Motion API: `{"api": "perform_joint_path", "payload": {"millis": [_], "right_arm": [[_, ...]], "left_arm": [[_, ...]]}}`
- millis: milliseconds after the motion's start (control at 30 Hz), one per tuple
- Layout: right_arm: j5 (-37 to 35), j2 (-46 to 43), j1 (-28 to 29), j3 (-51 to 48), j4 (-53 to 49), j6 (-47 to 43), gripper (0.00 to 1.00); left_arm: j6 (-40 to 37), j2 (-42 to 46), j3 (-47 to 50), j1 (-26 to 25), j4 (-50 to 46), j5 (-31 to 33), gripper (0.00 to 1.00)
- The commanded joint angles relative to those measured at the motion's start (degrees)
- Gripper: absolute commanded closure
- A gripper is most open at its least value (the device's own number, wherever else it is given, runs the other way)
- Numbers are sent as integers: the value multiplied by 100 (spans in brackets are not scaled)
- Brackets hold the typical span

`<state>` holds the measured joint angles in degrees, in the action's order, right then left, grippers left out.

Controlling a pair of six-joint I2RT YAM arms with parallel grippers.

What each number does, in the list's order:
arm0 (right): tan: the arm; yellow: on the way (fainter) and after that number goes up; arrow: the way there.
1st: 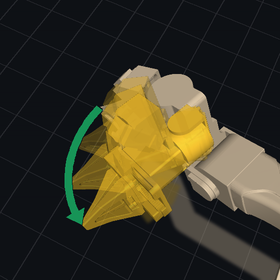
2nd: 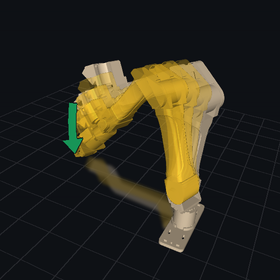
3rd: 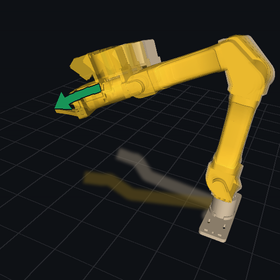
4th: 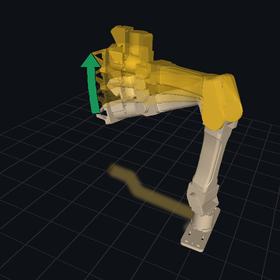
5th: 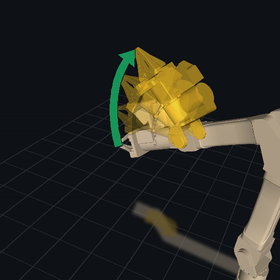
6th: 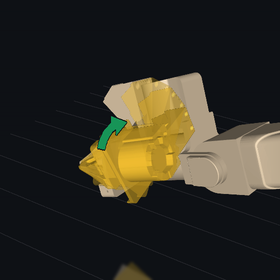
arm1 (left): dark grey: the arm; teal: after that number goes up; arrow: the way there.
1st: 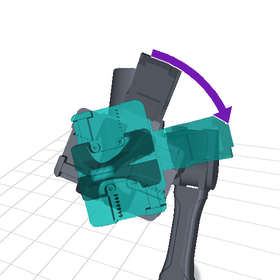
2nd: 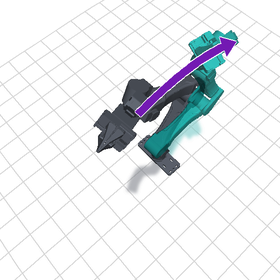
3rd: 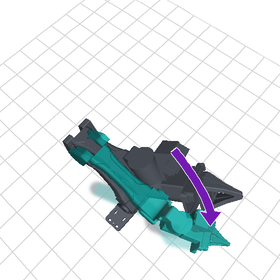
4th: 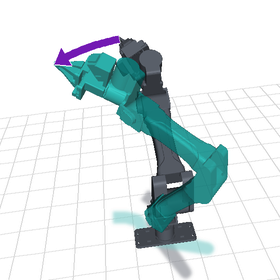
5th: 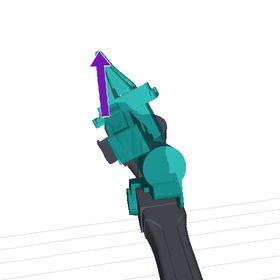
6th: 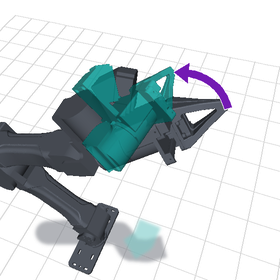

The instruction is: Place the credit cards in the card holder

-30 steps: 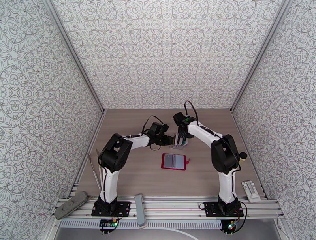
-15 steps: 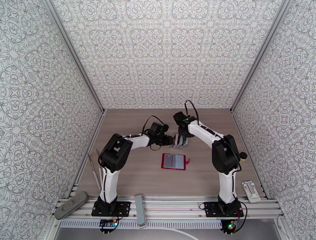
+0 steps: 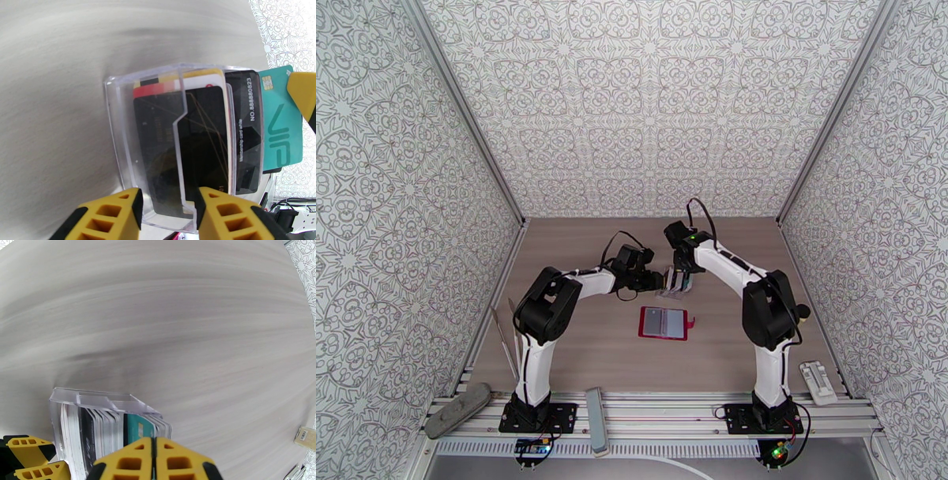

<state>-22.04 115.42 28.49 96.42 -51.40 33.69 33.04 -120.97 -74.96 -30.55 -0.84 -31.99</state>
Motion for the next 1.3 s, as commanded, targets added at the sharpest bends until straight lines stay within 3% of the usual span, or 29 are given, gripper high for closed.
{"api": "perform_joint_path", "payload": {"millis": [0, 467, 833, 1267], "right_arm": [[34, -242, -89, 46, -133, -22, 96], [407, -249, 207, 190, -80, 83, 100], [-53, -141, 491, 479, -441, 197, 100], [58, -1122, 491, -181, -178, 251, 100]], "left_arm": [[54, -230, 8, 19, -294, 50, 59], [54, -230, 1, 27, -311, 37, 59], [46, -182, 31, 74, -338, 55, 59], [-25, 49, 86, 104, -415, 140, 59]]}}
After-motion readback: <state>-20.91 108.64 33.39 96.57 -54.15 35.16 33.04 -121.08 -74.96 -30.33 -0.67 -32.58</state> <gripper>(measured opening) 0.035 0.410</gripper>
